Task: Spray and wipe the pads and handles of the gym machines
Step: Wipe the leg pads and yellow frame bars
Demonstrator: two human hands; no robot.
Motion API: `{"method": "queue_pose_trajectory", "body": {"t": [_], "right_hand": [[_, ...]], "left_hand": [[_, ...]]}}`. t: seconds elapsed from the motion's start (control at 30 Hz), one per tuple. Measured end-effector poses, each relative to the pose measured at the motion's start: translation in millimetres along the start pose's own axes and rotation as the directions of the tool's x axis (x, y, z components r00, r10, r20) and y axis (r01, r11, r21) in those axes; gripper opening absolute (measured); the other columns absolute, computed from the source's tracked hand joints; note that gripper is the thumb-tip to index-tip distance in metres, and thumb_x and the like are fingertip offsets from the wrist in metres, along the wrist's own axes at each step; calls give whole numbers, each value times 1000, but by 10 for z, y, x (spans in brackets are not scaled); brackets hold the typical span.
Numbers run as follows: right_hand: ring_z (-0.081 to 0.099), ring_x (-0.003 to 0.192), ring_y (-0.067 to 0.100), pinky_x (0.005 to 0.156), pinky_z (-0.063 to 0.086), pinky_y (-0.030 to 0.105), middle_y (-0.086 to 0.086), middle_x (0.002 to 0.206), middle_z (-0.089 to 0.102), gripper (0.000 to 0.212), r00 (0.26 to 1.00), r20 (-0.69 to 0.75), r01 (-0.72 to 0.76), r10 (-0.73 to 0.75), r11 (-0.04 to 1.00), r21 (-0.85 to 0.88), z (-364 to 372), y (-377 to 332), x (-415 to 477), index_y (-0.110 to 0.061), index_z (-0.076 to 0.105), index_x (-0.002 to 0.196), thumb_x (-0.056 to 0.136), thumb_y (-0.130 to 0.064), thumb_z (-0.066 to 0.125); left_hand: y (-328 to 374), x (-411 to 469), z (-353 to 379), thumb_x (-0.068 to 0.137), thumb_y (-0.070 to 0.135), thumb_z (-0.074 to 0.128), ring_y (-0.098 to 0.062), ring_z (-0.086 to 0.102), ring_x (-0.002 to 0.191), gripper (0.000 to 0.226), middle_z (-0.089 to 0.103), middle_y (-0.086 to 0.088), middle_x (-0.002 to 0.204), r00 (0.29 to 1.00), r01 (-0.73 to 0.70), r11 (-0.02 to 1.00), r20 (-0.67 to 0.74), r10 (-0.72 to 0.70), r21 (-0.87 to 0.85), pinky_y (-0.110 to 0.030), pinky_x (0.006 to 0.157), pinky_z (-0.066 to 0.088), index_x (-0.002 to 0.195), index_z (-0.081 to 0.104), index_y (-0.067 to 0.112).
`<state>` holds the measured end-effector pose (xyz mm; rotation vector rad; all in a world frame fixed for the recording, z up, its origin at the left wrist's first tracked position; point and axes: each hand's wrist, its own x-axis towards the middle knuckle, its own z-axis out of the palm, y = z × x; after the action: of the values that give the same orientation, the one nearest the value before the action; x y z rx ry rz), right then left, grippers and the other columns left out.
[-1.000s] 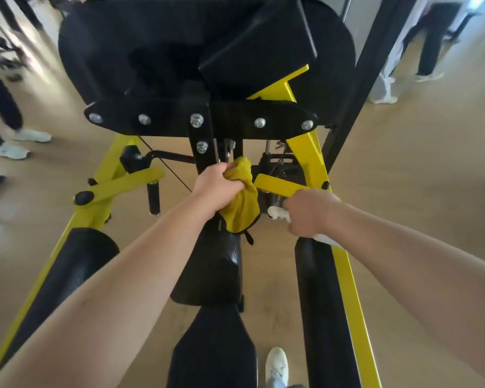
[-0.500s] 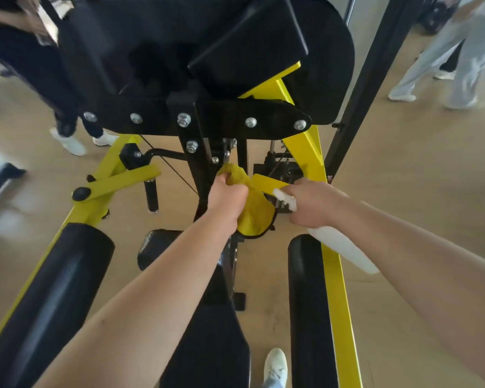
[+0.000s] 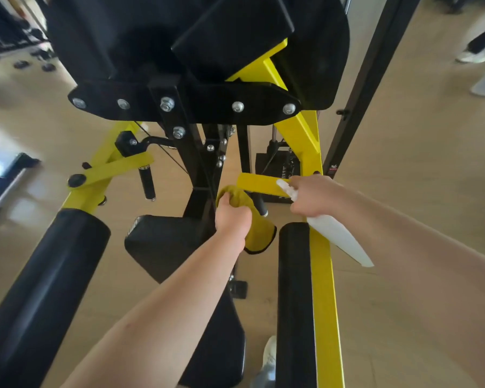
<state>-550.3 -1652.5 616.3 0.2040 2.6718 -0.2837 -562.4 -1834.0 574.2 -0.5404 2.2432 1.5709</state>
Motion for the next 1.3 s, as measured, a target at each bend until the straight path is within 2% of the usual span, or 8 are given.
{"method": "queue_pose_trajectory", "body": {"t": [0.13,0.2,0.3,0.43,0.6,1.0,1.17,1.3], "right_hand": [[56,86,19,59,33,25,-5,88,52,55,998,32,65,-62,995,-81,11,-39,-84,-16,50,145,93,-27,64],[60,111,28,73,42,28,0,132,60,67,994,47,108,-103,985,-134,39,-37,-84,-21,39,158,95,-28,61],[48,142,33,100,46,39,-1,173,23,74,990,58,136,-128,977,-167,82,-26,-63,-29,30,164,96,-32,59],[45,146,32,106,45,40,-4,175,17,72,989,69,137,-129,982,-131,62,-24,-107,-29,33,163,97,-32,61],[46,144,32,108,45,42,-5,174,18,71,989,54,141,-135,984,-112,67,-32,-84,-30,34,162,96,-31,61],[43,147,33,109,46,41,-8,176,7,77,991,70,127,-118,980,-151,118,-35,10,-39,19,165,97,-25,52],[43,147,34,110,43,40,-9,176,4,76,988,75,148,-138,979,-143,127,9,50,-41,17,165,99,-26,50],[46,144,34,105,48,40,-13,175,1,82,989,78,137,-128,983,-126,176,35,102,-46,16,164,95,-26,54]], "left_hand": [[-50,46,-7,107,16,43,-23,52,107,46,54,-5,135,999,41,999,-21,-41,3,-38,94,45,152,39,25],[-112,56,18,101,9,47,-30,60,114,48,58,-8,135,999,38,999,12,-37,-25,-39,96,48,147,45,23],[-210,7,91,101,12,51,-28,60,113,46,60,-5,129,992,80,986,106,-65,-143,-44,97,50,140,46,35],[-388,94,223,90,6,69,-27,58,123,79,57,-2,137,987,1,963,155,42,-268,-51,104,51,154,35,35],[-535,375,445,82,12,82,-18,65,111,53,67,4,118,992,-81,938,61,108,-336,-44,102,52,126,56,27],[-866,896,785,68,59,81,-31,66,110,60,73,-9,112,977,-160,983,-126,170,86,-39,96,53,109,72,16],[-834,1050,835,76,35,81,-20,70,86,44,74,-10,102,974,-209,955,-127,185,-209,-32,71,58,110,68,10],[-1096,1108,1056,69,48,81,-22,72,97,34,74,1,103,995,-93,975,-53,84,-200,-44,88,59,89,63,26]]}}
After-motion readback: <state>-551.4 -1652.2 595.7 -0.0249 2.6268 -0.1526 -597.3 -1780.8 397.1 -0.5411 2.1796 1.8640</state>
